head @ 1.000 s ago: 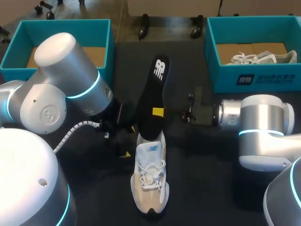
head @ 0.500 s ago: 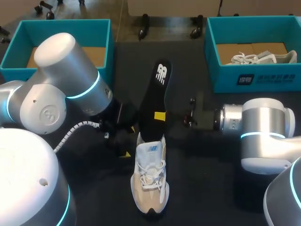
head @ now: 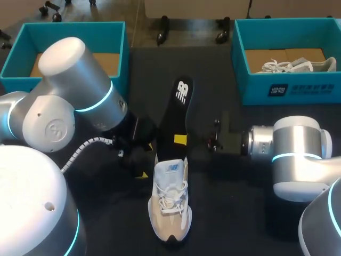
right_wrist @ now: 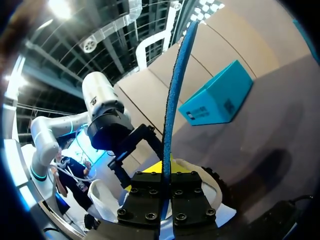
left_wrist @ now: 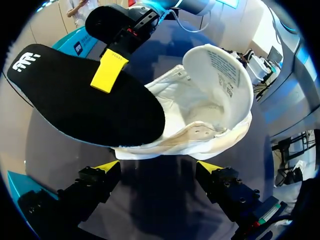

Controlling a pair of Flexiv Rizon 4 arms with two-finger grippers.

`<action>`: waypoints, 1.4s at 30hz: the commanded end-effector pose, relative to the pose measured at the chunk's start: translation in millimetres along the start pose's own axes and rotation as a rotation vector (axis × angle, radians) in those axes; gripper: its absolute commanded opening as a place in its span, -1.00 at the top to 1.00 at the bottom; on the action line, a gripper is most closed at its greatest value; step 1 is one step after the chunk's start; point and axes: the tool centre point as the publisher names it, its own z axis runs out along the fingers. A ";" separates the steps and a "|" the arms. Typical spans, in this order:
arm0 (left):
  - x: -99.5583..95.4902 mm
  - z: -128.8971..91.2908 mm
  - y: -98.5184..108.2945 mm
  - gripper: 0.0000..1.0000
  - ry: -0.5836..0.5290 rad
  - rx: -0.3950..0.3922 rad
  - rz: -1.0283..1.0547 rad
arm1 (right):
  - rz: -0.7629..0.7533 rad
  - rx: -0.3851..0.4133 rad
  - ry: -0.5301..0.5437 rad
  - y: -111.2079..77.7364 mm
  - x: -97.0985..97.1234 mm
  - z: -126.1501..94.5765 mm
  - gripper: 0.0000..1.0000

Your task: Take the shoe out of the shoebox, open the shoe tongue, remove and reinsert the insole, then place the shoe into the shoebox

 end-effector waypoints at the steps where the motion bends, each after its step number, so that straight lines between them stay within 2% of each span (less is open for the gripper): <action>1: 1.2 0.2 0.8 -1.00 -0.002 0.000 0.001 | 0.009 0.008 0.007 -6.8 -0.9 -1.3 1.00; 20: 1.2 0.2 0.8 -1.00 -0.002 0.000 0.001 | 0.113 0.057 0.033 -47.6 4.0 1.0 1.00; 27: 1.2 0.2 0.8 -1.00 -0.002 0.000 0.001 | 0.161 0.099 0.046 -59.6 9.1 3.2 1.00; 42: 1.2 0.2 0.8 -1.00 -0.002 0.000 0.001 | 0.190 0.153 0.031 -70.4 16.5 5.2 1.00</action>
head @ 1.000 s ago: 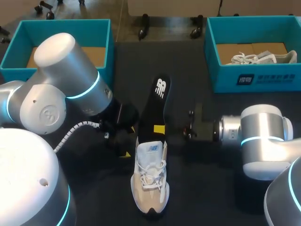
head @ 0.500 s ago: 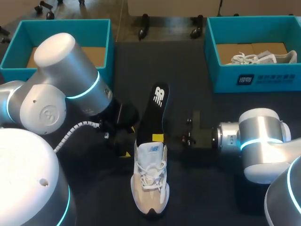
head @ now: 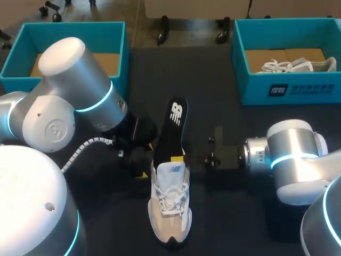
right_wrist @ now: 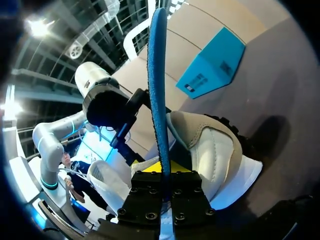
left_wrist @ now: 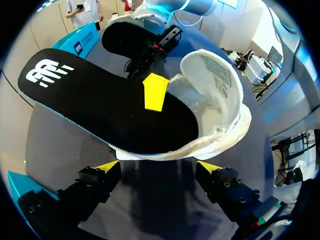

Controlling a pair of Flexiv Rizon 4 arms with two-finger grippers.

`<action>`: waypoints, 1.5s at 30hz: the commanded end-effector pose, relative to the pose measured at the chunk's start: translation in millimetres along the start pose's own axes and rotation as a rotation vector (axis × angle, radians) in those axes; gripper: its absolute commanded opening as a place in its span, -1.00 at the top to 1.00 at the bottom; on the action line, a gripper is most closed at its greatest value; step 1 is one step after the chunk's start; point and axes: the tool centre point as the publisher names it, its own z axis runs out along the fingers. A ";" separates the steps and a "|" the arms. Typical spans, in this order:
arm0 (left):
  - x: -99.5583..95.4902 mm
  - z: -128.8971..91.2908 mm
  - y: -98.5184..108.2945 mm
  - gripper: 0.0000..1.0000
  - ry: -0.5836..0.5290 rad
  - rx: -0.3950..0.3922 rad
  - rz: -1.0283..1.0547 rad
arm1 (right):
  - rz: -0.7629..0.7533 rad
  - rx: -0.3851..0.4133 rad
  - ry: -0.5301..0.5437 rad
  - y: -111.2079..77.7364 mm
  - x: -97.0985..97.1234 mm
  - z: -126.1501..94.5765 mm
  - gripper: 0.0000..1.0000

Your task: Take the shoe out of the shoebox, open the shoe tongue, remove and reinsert the insole, then place the shoe into the shoebox

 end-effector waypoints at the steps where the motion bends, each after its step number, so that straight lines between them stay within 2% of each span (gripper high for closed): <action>1: 1.1 0.1 0.7 -1.00 -0.002 0.000 0.001 | 0.004 0.013 0.000 -8.9 -1.3 3.9 1.00; 11: 1.1 0.1 0.7 -1.00 -0.002 0.000 0.001 | -0.034 0.004 0.039 0.4 3.3 5.8 1.00; 12: 1.1 0.1 0.7 -1.00 -0.002 0.000 0.001 | -0.037 0.005 0.040 1.2 3.6 6.3 0.83; 13: 1.1 0.1 0.7 -1.00 -0.002 0.000 0.001 | -0.039 0.008 0.043 1.9 4.0 6.7 0.76; 16: 1.1 0.1 0.7 -1.00 -0.002 0.000 0.001 | -0.043 0.009 0.045 3.1 4.7 7.2 0.65; 29: 1.1 0.1 0.7 -1.00 -0.002 0.000 0.001 | -0.088 0.021 0.063 9.7 16.8 8.9 0.65; 39: 1.1 0.1 0.7 -1.00 -0.002 0.000 0.001 | -0.126 0.046 0.066 18.5 25.3 12.5 0.47; 45: 1.1 0.1 0.7 -1.00 -0.002 0.000 0.001 | -0.128 0.045 0.064 20.9 24.1 10.7 0.45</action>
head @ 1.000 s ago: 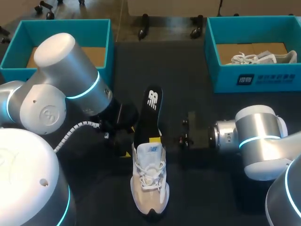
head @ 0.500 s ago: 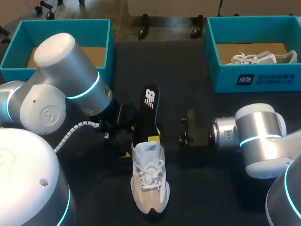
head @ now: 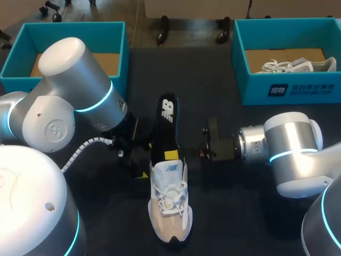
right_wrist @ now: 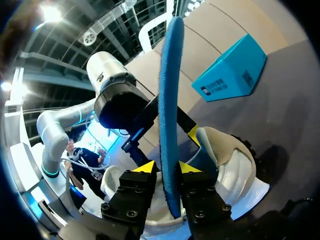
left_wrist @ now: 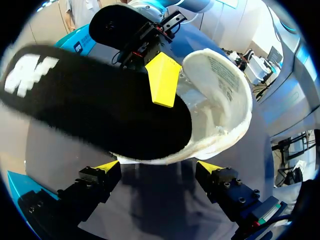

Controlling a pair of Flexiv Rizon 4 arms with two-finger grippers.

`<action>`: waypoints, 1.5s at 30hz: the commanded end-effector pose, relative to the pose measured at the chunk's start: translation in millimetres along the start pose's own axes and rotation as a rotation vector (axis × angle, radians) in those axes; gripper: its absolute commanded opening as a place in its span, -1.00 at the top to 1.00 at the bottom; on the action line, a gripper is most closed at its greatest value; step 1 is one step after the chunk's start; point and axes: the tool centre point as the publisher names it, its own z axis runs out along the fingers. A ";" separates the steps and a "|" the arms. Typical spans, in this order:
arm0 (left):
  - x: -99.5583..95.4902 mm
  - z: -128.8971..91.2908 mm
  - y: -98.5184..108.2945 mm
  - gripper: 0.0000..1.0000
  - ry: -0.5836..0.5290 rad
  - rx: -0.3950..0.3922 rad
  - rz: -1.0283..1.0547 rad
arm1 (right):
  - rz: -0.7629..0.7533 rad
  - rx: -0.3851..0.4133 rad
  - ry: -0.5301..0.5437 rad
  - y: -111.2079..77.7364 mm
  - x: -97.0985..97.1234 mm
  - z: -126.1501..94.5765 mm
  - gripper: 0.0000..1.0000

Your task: Take the shoe out of the shoebox, open the shoe tongue, remove and reinsert the insole, then place the shoe into the shoebox

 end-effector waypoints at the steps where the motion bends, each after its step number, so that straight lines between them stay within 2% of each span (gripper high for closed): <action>1: 1.1 0.1 0.7 -1.00 -0.002 0.000 0.001 | 0.004 0.001 -0.001 0.2 -0.8 -1.0 0.44; 8: 1.1 0.1 0.7 -1.00 -0.002 0.000 0.001 | -0.011 -0.006 0.007 5.2 1.1 -3.6 0.43; 15: 1.1 0.1 0.7 -1.00 -0.002 0.000 0.001 | -0.028 -0.009 0.035 17.2 -2.9 2.9 0.36; 26: 1.1 0.1 0.7 -1.00 -0.002 0.000 0.001 | -0.042 -0.064 0.050 30.6 -2.5 17.1 0.42; 32: 1.1 0.1 0.7 -1.00 -0.002 0.000 0.001 | -0.070 -0.135 0.039 36.0 -1.8 19.8 0.44; 34: 1.1 0.1 0.7 -1.00 -0.002 0.000 0.001 | -0.071 -0.148 0.040 36.5 -1.9 19.2 0.47; 37: 1.1 0.1 0.7 -1.00 -0.002 0.000 0.001 | -0.065 -0.157 0.039 36.8 -2.4 18.4 0.74; 38: 1.1 0.1 0.7 -1.00 -0.002 0.000 0.001 | -0.057 -0.159 0.038 36.6 -3.0 18.2 1.00; 45: 1.1 0.1 0.7 -1.00 -0.002 0.000 0.001 | 0.021 -0.138 0.021 31.6 -7.7 16.7 1.00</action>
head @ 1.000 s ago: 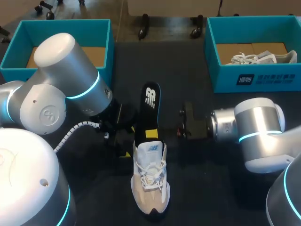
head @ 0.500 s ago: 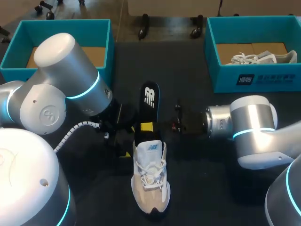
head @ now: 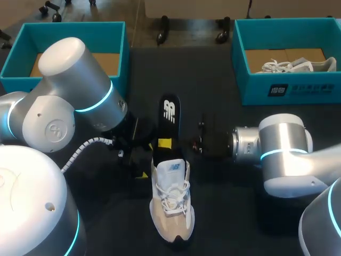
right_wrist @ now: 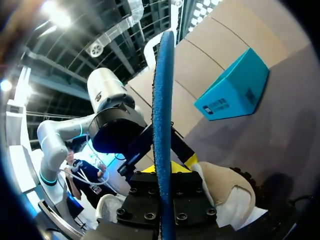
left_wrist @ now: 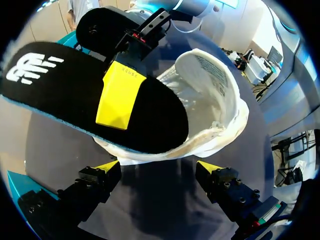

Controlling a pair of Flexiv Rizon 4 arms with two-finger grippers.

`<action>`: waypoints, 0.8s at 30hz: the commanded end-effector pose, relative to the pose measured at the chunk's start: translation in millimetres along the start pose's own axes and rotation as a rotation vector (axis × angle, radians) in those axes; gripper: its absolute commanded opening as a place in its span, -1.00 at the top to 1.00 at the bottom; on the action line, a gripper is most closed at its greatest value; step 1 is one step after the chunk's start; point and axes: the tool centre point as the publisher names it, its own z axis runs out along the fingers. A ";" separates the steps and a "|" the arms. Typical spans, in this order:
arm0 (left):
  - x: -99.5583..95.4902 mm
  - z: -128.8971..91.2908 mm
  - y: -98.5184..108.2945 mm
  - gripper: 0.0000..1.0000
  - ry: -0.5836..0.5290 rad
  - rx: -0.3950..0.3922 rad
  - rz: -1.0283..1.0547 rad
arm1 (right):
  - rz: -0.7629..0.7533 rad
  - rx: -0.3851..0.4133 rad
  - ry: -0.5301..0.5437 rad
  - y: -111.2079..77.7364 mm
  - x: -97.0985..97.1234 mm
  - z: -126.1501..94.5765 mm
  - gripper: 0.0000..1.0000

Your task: Take the shoe out of the shoebox, open the shoe tongue, remove and reinsert the insole, then place the shoe into the shoebox

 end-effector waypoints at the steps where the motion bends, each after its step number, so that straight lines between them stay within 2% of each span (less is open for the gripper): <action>1: 1.1 0.1 0.7 -1.00 -0.002 0.000 0.001 | 0.049 0.021 -0.013 -2.5 -0.6 -0.7 1.00; 12: 1.1 0.1 0.7 -1.00 -0.002 0.000 0.001 | 0.185 0.066 -0.089 -19.7 -2.7 -7.4 1.00; 18: 1.1 0.1 0.7 -1.00 -0.002 0.000 0.001 | 0.204 0.107 -0.081 -37.6 -3.1 -8.4 1.00; 24: 1.1 0.1 0.7 -1.00 -0.002 0.000 0.001 | 0.223 0.122 -0.063 -46.7 -1.7 -7.5 1.00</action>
